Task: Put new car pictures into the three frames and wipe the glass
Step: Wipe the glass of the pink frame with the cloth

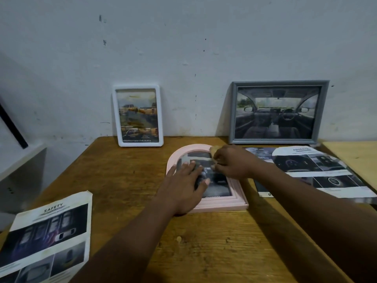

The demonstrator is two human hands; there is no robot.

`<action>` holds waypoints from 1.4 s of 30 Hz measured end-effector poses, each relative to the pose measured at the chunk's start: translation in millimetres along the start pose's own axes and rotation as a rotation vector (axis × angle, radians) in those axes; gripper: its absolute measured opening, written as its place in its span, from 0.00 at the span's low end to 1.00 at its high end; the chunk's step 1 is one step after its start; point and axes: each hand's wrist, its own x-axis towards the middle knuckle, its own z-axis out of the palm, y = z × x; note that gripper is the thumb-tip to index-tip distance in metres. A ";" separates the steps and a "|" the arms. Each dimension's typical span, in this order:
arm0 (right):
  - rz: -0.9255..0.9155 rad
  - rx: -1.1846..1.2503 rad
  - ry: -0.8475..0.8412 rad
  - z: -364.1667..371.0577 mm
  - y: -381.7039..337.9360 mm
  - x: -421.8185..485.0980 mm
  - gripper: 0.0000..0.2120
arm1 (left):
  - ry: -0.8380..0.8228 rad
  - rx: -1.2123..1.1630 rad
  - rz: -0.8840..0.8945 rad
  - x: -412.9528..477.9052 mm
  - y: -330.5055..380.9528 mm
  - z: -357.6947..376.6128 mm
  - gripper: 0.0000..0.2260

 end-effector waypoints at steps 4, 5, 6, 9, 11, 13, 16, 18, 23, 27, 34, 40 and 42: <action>0.025 0.113 0.062 -5.1 4.2 13.7 0.26 | 0.026 -0.014 0.012 1.4 -1.0 1.7 0.29; 0.020 0.105 0.043 -1.3 4.9 18.8 0.25 | 0.031 -0.018 0.009 2.0 -1.4 2.0 0.29; 0.008 0.084 0.001 5.3 4.5 21.8 0.25 | 0.036 -0.021 0.003 2.4 -1.6 2.2 0.29; 0.023 -0.001 -0.090 32.4 8.6 20.6 0.29 | 0.052 -0.033 -0.010 2.2 -1.3 2.9 0.29; 0.056 0.029 -0.068 41.4 12.3 14.1 0.30 | 0.073 -0.062 -0.012 2.0 -1.6 3.7 0.28; 0.093 0.072 -0.065 41.7 11.6 3.1 0.30 | 0.097 -0.095 -0.013 2.1 -1.5 4.5 0.27; 0.150 0.114 -0.075 40.0 2.1 -22.6 0.30 | 0.138 -0.145 -0.029 0.7 0.6 2.8 0.25; 0.180 0.123 -0.078 40.3 -9.1 -44.5 0.30 | 0.173 -0.205 -0.047 -1.0 1.0 1.3 0.23; 0.274 0.094 -0.002 45.9 -41.4 -94.1 0.30 | 0.323 -0.341 -0.109 -11.0 1.3 -1.1 0.19; 0.351 0.036 0.088 52.9 -62.9 -118.5 0.37 | 0.352 -0.753 -0.304 -10.3 -4.2 -2.3 0.18; 0.385 0.020 0.117 51.1 -90.7 -135.0 0.37 | 0.364 -0.625 -0.320 -12.5 2.5 -0.8 0.18; 0.341 0.125 0.229 48.4 -97.0 -146.2 0.22 | 0.397 -0.695 -0.364 -13.5 6.1 5.9 0.18; 0.279 0.179 0.275 49.4 -111.2 -146.1 0.16 | 0.403 -0.747 -0.390 -13.7 9.6 6.2 0.18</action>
